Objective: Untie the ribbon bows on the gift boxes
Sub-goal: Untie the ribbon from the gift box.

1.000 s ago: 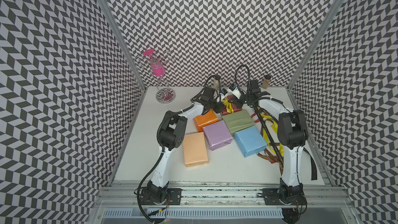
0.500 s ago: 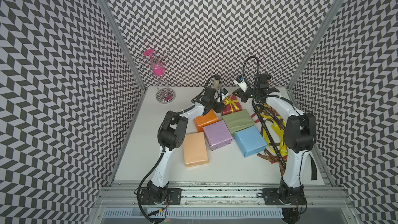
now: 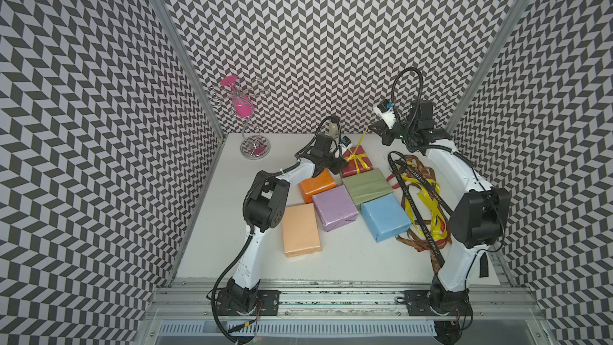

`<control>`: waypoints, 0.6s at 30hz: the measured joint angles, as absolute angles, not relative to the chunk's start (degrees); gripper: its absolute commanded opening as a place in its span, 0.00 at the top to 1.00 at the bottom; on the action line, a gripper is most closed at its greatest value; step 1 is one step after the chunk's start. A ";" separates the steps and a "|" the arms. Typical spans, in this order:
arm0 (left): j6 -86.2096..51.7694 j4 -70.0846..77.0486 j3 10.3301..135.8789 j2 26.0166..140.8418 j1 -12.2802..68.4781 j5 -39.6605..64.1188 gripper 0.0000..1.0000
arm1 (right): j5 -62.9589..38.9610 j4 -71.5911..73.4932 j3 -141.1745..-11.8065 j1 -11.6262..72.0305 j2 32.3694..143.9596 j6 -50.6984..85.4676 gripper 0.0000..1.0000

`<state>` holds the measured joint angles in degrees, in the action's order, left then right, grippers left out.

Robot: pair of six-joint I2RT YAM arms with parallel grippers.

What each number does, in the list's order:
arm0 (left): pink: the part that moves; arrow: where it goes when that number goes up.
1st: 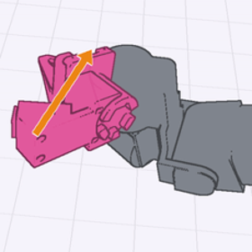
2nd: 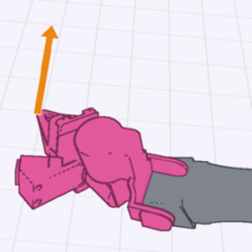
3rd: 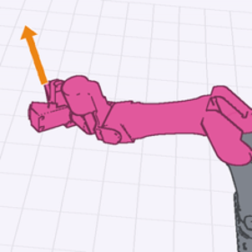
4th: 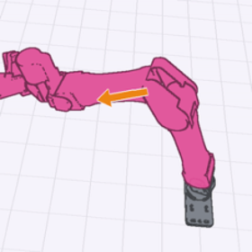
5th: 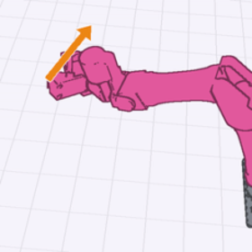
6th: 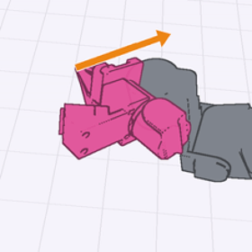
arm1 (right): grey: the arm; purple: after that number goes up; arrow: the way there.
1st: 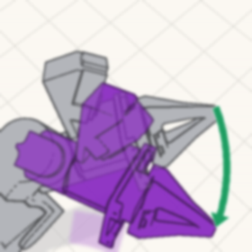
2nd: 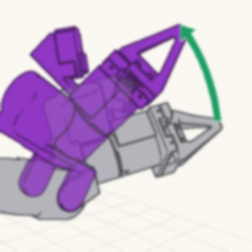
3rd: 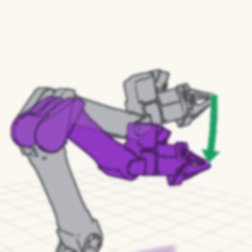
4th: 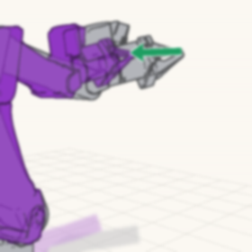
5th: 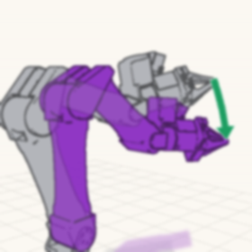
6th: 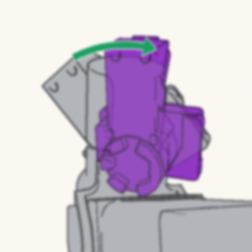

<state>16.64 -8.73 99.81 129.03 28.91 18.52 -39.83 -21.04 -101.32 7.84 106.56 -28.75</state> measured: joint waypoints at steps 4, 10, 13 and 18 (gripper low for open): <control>16.64 -8.75 99.81 129.03 28.91 18.46 0.55 | -39.18 -20.69 -102.13 7.40 105.27 -28.18 1.00; 16.64 -8.75 99.81 129.03 28.93 18.39 0.56 | -38.00 -20.43 -102.83 6.98 103.88 -27.35 1.00; 16.64 -8.75 99.81 129.03 28.93 18.39 0.56 | -37.21 -19.86 -102.83 6.83 103.00 -26.57 0.98; 16.62 -8.75 99.81 129.03 28.93 18.48 0.56 | -33.08 -17.17 -102.54 6.83 102.89 -23.35 0.94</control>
<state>16.62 -8.75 99.81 129.03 28.93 18.48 -33.08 -17.17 -102.54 6.83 102.89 -23.35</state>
